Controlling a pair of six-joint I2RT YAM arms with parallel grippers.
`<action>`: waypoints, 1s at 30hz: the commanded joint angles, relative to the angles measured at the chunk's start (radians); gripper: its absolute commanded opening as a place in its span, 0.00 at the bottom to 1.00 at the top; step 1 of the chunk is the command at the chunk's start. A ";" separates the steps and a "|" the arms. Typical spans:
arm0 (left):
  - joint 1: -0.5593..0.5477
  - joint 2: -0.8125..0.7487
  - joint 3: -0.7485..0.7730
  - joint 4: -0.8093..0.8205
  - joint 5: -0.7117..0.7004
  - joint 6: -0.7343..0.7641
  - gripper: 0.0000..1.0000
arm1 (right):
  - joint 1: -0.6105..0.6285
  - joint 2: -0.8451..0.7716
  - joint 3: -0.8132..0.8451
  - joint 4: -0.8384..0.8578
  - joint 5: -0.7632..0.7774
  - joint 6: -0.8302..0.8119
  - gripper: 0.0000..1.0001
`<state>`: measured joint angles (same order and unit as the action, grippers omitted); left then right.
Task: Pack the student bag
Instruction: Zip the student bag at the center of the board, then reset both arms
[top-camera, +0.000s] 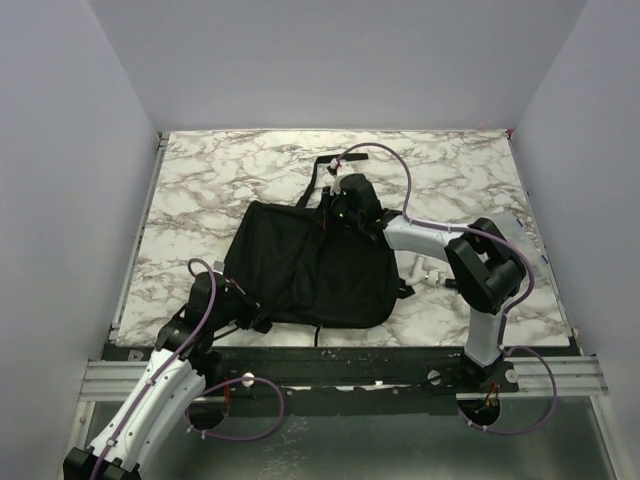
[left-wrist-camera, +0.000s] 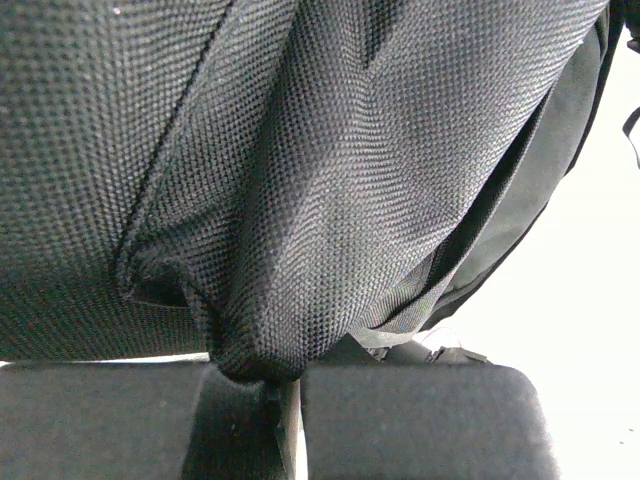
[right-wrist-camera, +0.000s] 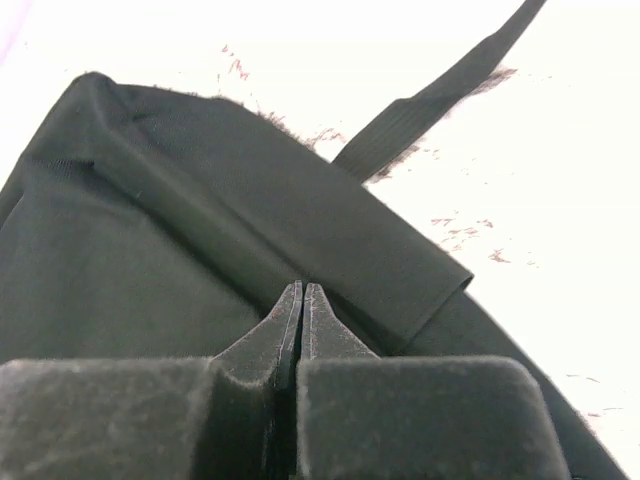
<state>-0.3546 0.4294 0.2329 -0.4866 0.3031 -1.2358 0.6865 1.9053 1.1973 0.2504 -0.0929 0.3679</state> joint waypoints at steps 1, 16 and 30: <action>0.005 -0.019 -0.033 -0.108 -0.038 0.012 0.00 | -0.042 -0.003 0.066 0.071 0.205 -0.050 0.00; 0.005 0.001 0.044 -0.097 -0.039 0.126 0.24 | -0.042 -0.043 0.140 -0.183 0.033 -0.080 0.03; 0.009 -0.096 0.319 -0.024 0.137 0.409 0.81 | -0.043 -0.670 -0.094 -0.554 0.175 -0.025 0.66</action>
<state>-0.3542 0.3679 0.3767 -0.5724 0.3386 -0.9817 0.6403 1.4555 1.0897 -0.1173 -0.0322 0.3332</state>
